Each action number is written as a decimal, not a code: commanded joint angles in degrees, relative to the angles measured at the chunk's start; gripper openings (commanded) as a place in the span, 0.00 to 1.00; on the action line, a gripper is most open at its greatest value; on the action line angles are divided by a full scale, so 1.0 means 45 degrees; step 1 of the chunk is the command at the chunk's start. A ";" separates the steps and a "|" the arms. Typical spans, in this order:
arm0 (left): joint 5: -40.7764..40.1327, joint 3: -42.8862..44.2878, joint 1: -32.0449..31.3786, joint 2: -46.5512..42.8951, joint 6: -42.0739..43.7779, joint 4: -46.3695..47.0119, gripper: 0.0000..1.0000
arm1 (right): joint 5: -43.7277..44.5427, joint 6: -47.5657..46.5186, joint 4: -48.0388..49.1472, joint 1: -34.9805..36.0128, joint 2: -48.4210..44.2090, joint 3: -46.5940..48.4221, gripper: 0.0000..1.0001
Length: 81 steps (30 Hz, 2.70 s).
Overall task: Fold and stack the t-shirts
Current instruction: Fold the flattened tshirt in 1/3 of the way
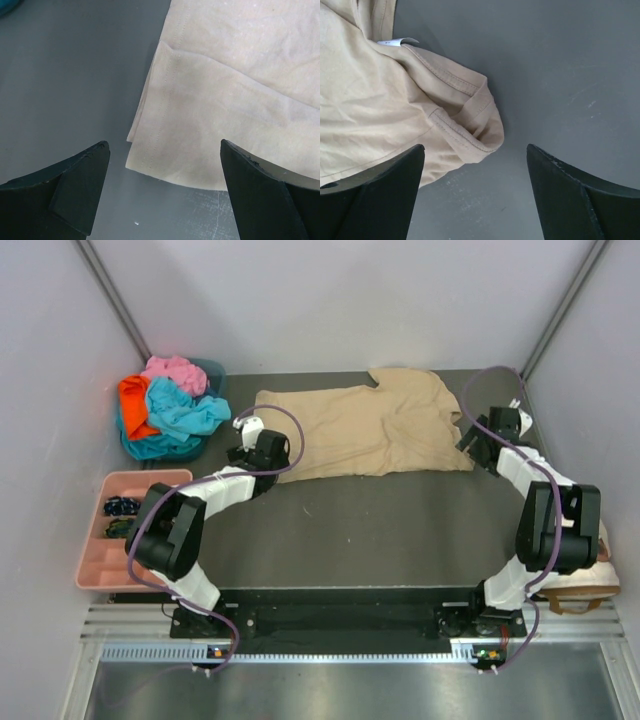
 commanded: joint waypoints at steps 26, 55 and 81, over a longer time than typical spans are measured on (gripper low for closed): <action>-0.0804 -0.0301 0.0018 -0.0360 0.0111 0.0370 0.96 | -0.0451 0.1001 0.0173 -0.0477 0.2104 0.1058 0.06; -0.1117 -0.0203 0.0213 0.0539 0.0032 0.0330 0.96 | 0.1151 0.1451 -0.1390 -0.1220 0.1420 0.0882 0.00; 0.0426 -0.0574 0.0447 0.1124 -0.0338 0.1561 0.41 | 0.0838 0.1490 -0.1233 -0.1259 0.1635 0.0862 0.00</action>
